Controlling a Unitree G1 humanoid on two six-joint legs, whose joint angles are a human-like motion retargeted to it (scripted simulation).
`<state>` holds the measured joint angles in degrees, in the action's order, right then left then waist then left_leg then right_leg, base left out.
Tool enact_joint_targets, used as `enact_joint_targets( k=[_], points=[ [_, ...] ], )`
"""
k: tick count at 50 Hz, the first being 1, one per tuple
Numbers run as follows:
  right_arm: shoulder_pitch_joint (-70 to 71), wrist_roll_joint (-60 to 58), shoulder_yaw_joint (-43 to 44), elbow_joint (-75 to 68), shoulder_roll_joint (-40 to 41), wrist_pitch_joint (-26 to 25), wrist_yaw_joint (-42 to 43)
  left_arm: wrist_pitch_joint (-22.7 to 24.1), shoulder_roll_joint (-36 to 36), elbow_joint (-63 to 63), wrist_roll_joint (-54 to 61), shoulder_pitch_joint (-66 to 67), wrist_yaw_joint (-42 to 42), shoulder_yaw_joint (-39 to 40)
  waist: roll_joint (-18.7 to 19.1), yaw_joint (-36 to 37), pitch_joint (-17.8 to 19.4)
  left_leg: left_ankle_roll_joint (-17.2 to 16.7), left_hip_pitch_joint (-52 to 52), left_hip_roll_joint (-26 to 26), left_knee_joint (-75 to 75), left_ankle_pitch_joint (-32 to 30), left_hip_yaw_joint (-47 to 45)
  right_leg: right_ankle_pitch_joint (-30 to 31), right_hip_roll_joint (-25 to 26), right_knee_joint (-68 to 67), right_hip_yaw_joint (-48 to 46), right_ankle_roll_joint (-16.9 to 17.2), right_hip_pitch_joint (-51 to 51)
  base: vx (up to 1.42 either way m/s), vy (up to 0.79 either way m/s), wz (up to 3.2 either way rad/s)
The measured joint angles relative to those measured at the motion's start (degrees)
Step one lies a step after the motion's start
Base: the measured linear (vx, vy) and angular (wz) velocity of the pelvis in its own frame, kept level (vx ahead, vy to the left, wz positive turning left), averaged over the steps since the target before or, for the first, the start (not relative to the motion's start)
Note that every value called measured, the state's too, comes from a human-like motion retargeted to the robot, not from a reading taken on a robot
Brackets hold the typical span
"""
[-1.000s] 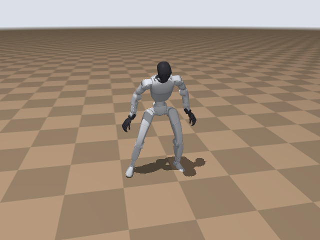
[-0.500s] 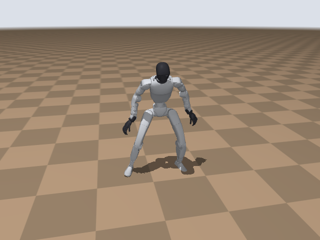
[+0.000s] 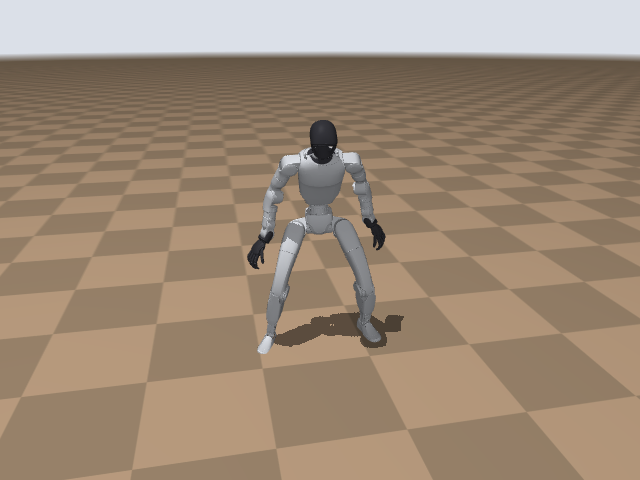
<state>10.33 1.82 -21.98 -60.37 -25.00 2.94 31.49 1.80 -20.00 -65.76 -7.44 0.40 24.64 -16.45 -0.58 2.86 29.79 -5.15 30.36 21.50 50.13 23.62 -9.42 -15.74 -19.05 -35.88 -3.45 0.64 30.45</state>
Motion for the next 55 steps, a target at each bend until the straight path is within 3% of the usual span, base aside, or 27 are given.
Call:
enact_joint_targets(
  k=[2,6,8,11,14,17,20,22,25,27,30,33,35,38,42,45,47,49,50,52,55],
  points=[
    [-1.03,0.16,0.28,-2.29,0.2,-0.43,-0.65,-0.24,-0.4,-0.13,-0.2,-1.26,-0.23,-0.98,1.07,-0.17,0.0,-0.59,-2.48,-1.08,-6.05,-2.73,1.4,-4.28,-1.04,0.4,-1.58,-0.19,-1.49,-0.02,0.56,0.15],
    [-5.28,0.8,0.26,-4.09,0.7,-1.55,-3.56,0.12,-1.99,0.82,2.72,-4.69,-3.0,-3.7,1.87,-0.71,0.0,-3.6,-1.33,-3.8,-3.84,-3.43,0.91,-10.94,-3.45,-3.28,-2.54,-1.68,-2.65,-0.01,0.53,0.58],
    [-6.92,0.17,-0.08,-3.93,0.73,-1.99,-5.0,0.48,-2.29,1.56,5.25,-6.46,-3.78,-4.18,2.51,-0.93,0.0,-2.61,-1.99,-6.19,-5.78,-3.74,0.75,-12.33,-3.4,-8.2,-3.61,-2.82,-1.88,-0.03,0.48,0.62],
    [-7.46,-1.81,-0.7,-3.07,0.91,-1.8,-5.96,1.46,-1.51,2.34,8.55,-7.28,-3.44,-3.03,2.96,-1.19,0.0,0.11,-3.65,-9.26,-9.12,-4.78,-0.18,-12.68,1.11,-15.99,-4.48,-1.92,-0.43,-0.02,0.39,0.29],
    [-5.73,-3.22,-1.33,-1.75,1.31,-1.54,-6.2,1.83,-0.5,2.48,9.76,-6.57,-3.4,-1.49,2.06,-1.79,0.0,-0.22,-5.25,-12.16,-11.64,-5.98,-2.74,-9.75,5.64,-16.49,-6.11,-0.03,-1.08,-0.02,0.32,0.1],
    [-3.12,-3.8,-2.98,0.09,1.82,-1.28,-6.12,1.72,-0.29,2.31,8.56,-4.57,-4.23,-0.74,-0.65,-3.15,0.0,-4.25,-3.64,-15.88,-6.92,-8.36,-4.55,-6.21,7.48,-7.65,-3.08,1.32,-5.48,0.0,0.3,0.24],
    [0.83,-2.4,-6.48,1.4,1.55,-0.98,-5.26,0.16,-0.72,1.36,6.88,-2.74,-5.19,0.11,-3.21,-4.61,0.0,-9.85,2.09,-17.01,6.5,-10.97,-4.53,-9.47,2.94,-9.65,-0.96,-2.93,-5.7,0.01,0.36,0.18],
    [3.74,-2.29,-8.23,1.39,1.85,-3.63,-5.43,-1.09,-0.91,0.89,8.16,-1.5,-4.99,0.66,-4.33,-4.88,0.0,-8.88,2.52,-12.73,12.0,-9.29,-6.55,-8.28,1.37,-10.85,0.63,-2.67,-5.15,-0.01,0.3,-0.09],
    [5.71,-1.94,-8.39,2.37,1.34,-2.88,-3.3,-0.67,-0.35,0.63,7.19,0.55,-3.97,1.62,-4.9,-5.04,0.0,-2.82,2.01,-2.88,21.1,-3.16,-10.81,-9.07,-0.4,-11.39,2.43,-1.73,-5.2,0.02,0.37,-0.31],
    [5.67,-0.75,-7.12,3.02,0.73,-2.84,-2.97,-0.62,-0.13,0.58,7.06,0.95,-4.43,1.96,-4.15,-4.32,0.0,0.17,0.76,-0.04,20.03,-0.3,-8.78,-7.2,0.02,-9.21,3.51,-2.12,-5.61,-0.01,0.43,-0.44],
    [4.06,0.62,-4.63,3.75,-0.04,-3.01,-3.94,-0.65,-0.02,0.67,7.42,0.54,-5.02,1.94,-3.6,-4.05,0.0,1.04,-3.22,-1.54,7.99,2.49,-4.27,-3.0,-0.55,-3.8,4.05,-0.74,-7.2,-0.02,0.5,-0.21],
    [1.02,0.95,-0.56,4.19,-0.37,-3.75,-6.52,-1.15,-0.69,0.71,6.45,-0.87,-5.36,0.57,-2.8,-3.72,0.0,0.36,-11.61,-4.61,-14.46,-4.38,-2.68,1.5,-1.18,1.44,3.73,-0.13,-8.59,-0.04,0.56,-0.15],
    [-1.69,2.75,3.3,4.8,-0.41,-4.35,-7.96,-1.75,-1.73,1.18,5.55,-2.16,-6.32,-2.34,-2.09,-3.89,0.0,1.78,-13.22,-6.29,-20.42,-8.64,-2.05,3.66,-2.13,1.69,3.06,-1.57,-7.64,-0.08,0.57,0.14],
    [-5.93,9.48,8.07,5.17,0.28,-3.02,-7.1,-2.94,-4.05,2.45,3.69,-4.66,-7.6,-9.03,-0.5,-4.85,0.0,1.8,-6.72,-7.32,-12.47,-8.07,-1.96,-2.05,-0.14,-8.66,5.98,-5.45,-1.67,-0.11,0.54,0.57],
    [-7.09,14.43,7.98,1.32,1.94,-0.61,-6.31,-3.0,-5.75,3.37,2.33,-8.5,-6.34,-13.15,2.4,-5.05,0.0,2.27,-2.59,-11.05,-13.46,-8.6,-2.29,-8.86,6.41,-16.52,3.08,-3.57,3.72,-0.11,0.45,0.6],
    [-5.4,12.16,4.72,-2.17,2.84,0.03,-7.04,-2.03,-5.66,4.23,1.9,-7.84,-4.59,-9.92,1.43,-4.16,0.0,-2.2,-2.12,-14.85,-13.79,-8.82,-5.26,-5.48,7.77,-6.23,-2.37,-0.8,0.79,-0.05,0.36,0.09],
    [-4.02,11.13,3.39,-3.16,2.88,-0.42,-6.49,-2.44,-5.35,4.7,1.87,-6.61,-4.55,-7.91,1.1,-3.49,0.0,-5.36,0.4,-16.01,-7.46,-7.54,-4.4,-4.83,5.06,-5.11,-2.62,-3.16,0.29,0.0,0.38,0.13],
    [-2.71,9.5,3.48,-3.25,2.1,-0.7,-4.96,-2.57,-4.46,5.09,1.96,-4.59,-4.16,-6.89,1.89,-4.7,0.0,-6.49,3.45,-14.6,2.07,-6.43,-3.72,-3.92,1.81,-9.17,-2.05,-2.17,1.41,0.05,0.4,0.52],
    [-1.87,9.03,3.89,-3.11,1.65,-1.01,-3.92,-3.01,-3.93,5.06,1.6,-3.82,-4.1,-6.56,2.19,-5.38,0.0,-5.87,5.06,-12.81,7.31,-5.95,-4.45,-3.55,0.48,-10.78,-1.77,-1.08,1.86,0.01,0.4,0.58],
    [1.35,8.77,5.65,-3.62,1.03,-4.29,-3.54,-5.06,-2.97,4.56,0.95,-3.17,-4.81,-6.81,2.0,-6.27,0.0,-1.13,4.96,-8.08,12.39,-3.02,-7.82,-3.39,-1.2,-6.79,-1.66,-0.86,-0.56,-0.03,0.4,0.29],
    [4.99,8.78,6.71,-3.04,0.42,-4.15,-0.42,-4.9,-1.77,3.55,-0.21,-1.8,-5.51,-7.51,1.76,-5.44,0.0,3.42,4.32,-2.76,16.75,1.9,-6.59,-2.03,-1.33,-4.2,0.15,-1.31,-1.93,0.01,0.45,-0.45]
  ],
)
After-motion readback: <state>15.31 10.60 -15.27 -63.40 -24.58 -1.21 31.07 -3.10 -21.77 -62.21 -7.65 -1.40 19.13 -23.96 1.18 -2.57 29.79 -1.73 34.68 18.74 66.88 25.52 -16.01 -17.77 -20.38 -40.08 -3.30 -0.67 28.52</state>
